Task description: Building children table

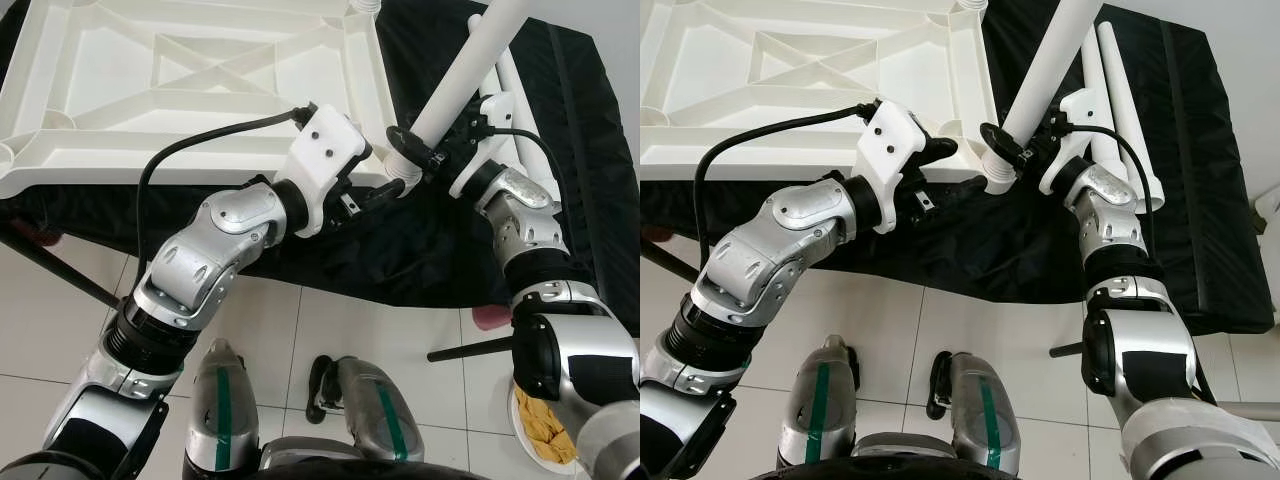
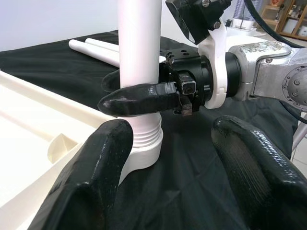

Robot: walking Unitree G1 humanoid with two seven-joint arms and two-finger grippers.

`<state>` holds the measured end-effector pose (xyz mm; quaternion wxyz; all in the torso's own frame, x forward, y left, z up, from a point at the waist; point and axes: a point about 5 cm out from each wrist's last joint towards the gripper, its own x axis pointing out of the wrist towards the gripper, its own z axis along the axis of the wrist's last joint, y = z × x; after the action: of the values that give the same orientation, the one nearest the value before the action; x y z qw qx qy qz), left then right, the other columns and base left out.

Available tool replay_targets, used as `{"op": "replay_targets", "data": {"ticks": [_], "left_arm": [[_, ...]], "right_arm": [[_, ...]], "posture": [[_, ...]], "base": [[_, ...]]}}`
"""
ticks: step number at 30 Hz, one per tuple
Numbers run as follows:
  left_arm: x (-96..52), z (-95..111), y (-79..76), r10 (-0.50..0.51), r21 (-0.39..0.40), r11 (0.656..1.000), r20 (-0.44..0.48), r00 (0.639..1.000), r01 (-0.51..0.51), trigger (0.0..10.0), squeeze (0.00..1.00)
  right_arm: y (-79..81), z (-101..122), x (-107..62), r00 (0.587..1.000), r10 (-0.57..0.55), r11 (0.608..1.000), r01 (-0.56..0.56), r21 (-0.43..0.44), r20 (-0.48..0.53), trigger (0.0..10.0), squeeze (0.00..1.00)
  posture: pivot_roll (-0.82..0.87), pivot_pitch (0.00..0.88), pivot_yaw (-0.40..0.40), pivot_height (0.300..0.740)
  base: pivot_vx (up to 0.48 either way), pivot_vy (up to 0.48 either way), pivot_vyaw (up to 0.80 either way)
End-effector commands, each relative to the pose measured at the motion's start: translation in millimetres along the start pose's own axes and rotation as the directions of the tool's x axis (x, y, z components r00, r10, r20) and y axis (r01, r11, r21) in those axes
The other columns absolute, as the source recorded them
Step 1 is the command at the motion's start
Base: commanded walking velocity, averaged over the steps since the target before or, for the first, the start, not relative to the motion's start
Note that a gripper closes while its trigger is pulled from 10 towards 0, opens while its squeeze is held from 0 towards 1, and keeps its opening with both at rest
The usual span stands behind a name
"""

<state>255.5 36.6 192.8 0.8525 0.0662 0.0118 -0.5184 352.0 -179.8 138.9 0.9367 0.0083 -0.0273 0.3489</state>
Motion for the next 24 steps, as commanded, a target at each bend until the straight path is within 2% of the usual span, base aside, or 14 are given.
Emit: {"op": "replay_targets", "data": {"ticks": [1,8,13,14,16,19,21,22,24], "left_arm": [[0.3,1,-3.9,-0.05,-0.001,0.999,0.001,0.999,0.05,10.0,0.0],[-0.1,1,-5.2,-0.049,-0.005,0.999,0.003,0.999,0.049,10.0,0.0],[0.0,0,-5.5,-0.05,-0.007,0.999,0.002,0.999,0.05,10.0,0.0],[0.0,0,-5.5,-0.05,-0.007,0.999,0.002,0.999,0.05,10.0,0.0],[0.2,0,-5.9,-0.051,-0.007,0.999,0.002,0.999,0.051,10.0,0.0],[0.2,0,-6.2,-0.052,-0.007,0.999,0.002,0.999,0.052,10.0,0.0],[0.6,-1,-6.7,-0.055,-0.008,0.998,0.001,0.998,0.055,10.0,0.0],[0.6,-1,-6.7,-0.055,-0.008,0.998,0.001,0.998,0.055,10.0,0.0],[1.3,-1,-7.9,-0.061,-0.009,0.998,0.002,0.998,0.061,10.0,0.0]], "right_arm": [[-2.6,-3,-4.7,0.998,-0.059,0.997,0.058,0.046,0.017,10.0,0.0],[3.4,-2,-1.4,0.983,-0.18,0.984,0.179,0.026,0.037,10.0,0.0],[9.5,-5,1.4,0.945,-0.326,0.945,0.325,0.032,0.026,10.0,0.0],[9.5,-5,1.4,0.945,-0.326,0.945,0.325,0.032,0.026,10.0,0.0],[15.4,-5,2.2,0.916,-0.401,0.915,0.398,0.065,0.027,10.0,0.0],[19.5,-4,2.6,0.897,-0.44,0.896,0.437,0.074,0.036,10.0,0.0],[27.9,-4,2.8,0.855,-0.517,0.854,0.513,0.083,0.031,10.0,0.0],[27.9,-4,2.8,0.855,-0.517,0.854,0.513,0.083,0.031,10.0,0.0],[35.3,-3,2.2,0.807,-0.589,0.807,0.584,0.082,0.041,10.0,0.0]], "posture": [[0.11,0.054,-0.107,0.74],[0.11,0.056,-0.112,0.74],[0.11,0.056,-0.114,0.74],[0.11,0.056,-0.114,0.74],[0.11,0.053,-0.118,0.74],[0.11,0.051,-0.119,0.74],[0.11,0.046,-0.121,0.74],[0.11,0.046,-0.121,0.74],[0.11,0.038,-0.122,0.74]], "base": [[0.0,0.0,0.0],[0.0,0.0,0.0],[0.0,0.0,0.0],[0.0,0.0,0.0],[0.0,0.0,0.0],[0.0,0.0,0.0],[0.0,0.0,0.0],[0.0,0.0,0.0],[0.0,0.0,0.0]]}}
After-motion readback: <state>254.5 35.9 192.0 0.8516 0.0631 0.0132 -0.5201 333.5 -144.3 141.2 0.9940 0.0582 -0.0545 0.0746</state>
